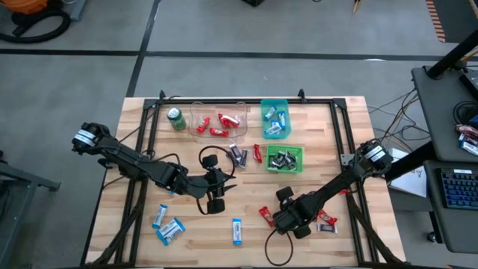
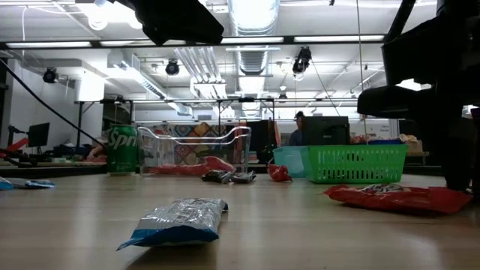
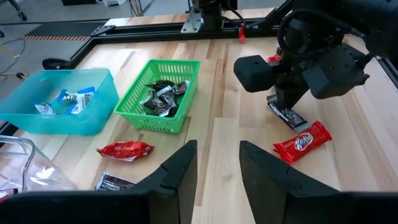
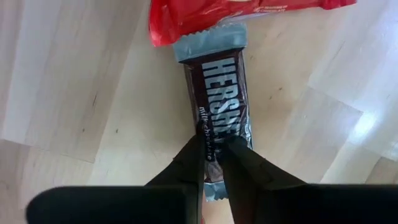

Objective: Sort candy
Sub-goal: Put the brown chocolate bar into the green bin

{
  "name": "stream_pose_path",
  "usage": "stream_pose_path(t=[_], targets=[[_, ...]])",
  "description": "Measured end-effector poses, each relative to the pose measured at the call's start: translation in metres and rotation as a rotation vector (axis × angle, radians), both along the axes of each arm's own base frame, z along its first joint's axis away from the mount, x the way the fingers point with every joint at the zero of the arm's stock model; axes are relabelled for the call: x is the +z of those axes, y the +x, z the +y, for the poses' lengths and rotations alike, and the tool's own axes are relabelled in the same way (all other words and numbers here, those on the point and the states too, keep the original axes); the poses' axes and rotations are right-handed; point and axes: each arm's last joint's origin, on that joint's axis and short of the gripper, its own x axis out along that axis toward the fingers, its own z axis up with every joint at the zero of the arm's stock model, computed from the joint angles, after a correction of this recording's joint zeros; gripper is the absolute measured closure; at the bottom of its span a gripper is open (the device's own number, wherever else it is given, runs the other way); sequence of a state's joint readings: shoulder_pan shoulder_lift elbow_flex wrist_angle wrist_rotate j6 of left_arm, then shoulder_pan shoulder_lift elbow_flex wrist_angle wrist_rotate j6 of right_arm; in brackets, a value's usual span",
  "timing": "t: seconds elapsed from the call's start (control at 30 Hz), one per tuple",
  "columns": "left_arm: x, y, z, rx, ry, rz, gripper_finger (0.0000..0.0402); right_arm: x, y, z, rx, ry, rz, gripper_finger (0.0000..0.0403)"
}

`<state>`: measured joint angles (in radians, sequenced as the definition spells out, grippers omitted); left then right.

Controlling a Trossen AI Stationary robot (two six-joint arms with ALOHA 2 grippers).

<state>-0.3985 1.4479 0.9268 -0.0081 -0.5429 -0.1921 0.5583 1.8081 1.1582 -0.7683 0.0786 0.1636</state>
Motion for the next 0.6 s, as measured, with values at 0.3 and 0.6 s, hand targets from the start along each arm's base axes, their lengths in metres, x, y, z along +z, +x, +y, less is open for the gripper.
stream_pose_path(t=[0.3, 0.6], targets=[[0.000, 0.000, 0.000, -0.002, 0.003, 0.000, 0.0299, 0.021, 0.001, -0.010, -0.083, 0.027, -0.063, 0.0395], [0.000, 0.000, 0.000, -0.004, 0.007, 0.001, 0.0299, 0.052, 0.000, -0.024, -0.152, 0.051, -0.170, 0.0395]])
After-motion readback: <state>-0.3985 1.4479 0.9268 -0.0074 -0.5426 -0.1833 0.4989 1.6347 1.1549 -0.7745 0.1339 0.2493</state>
